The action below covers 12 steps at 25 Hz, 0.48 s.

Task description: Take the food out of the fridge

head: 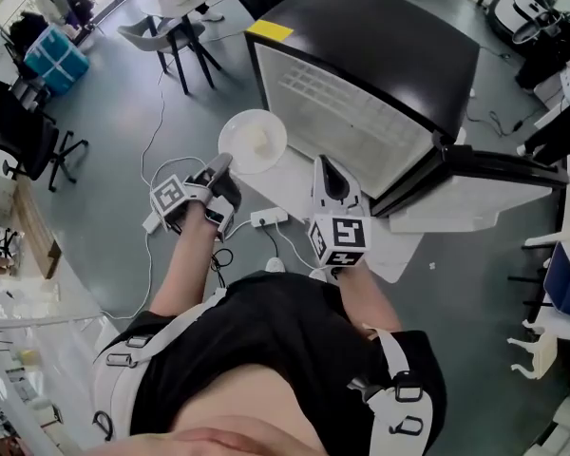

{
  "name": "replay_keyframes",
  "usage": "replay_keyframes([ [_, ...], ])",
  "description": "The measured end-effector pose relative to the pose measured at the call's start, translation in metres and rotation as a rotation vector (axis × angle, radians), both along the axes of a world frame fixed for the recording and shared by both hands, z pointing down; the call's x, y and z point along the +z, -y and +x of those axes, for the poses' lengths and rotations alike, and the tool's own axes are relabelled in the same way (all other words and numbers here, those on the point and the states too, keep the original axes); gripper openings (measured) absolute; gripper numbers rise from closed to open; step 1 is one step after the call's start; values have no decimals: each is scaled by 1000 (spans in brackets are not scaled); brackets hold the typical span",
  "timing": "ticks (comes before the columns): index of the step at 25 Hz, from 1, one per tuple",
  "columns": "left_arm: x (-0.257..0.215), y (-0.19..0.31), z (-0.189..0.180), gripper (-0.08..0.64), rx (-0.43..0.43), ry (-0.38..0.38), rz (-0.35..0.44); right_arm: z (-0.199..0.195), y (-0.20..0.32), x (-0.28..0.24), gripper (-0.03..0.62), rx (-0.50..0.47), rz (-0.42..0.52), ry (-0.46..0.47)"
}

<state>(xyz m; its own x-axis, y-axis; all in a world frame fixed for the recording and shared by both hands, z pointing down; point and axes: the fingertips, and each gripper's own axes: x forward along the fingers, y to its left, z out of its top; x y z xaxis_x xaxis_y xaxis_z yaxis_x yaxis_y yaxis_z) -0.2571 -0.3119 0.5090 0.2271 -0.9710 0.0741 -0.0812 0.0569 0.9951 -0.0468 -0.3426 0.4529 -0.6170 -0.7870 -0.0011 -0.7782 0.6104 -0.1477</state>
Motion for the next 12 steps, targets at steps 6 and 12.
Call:
replay_keyframes([
  [6, 24, -32, -6, 17, -3, 6, -43, -15, -4, 1, 8, -27, 22, -13],
  [12, 29, -41, 0, 16, 8, -6, -40, -21, -5, 5, 8, -35, 14, -16],
])
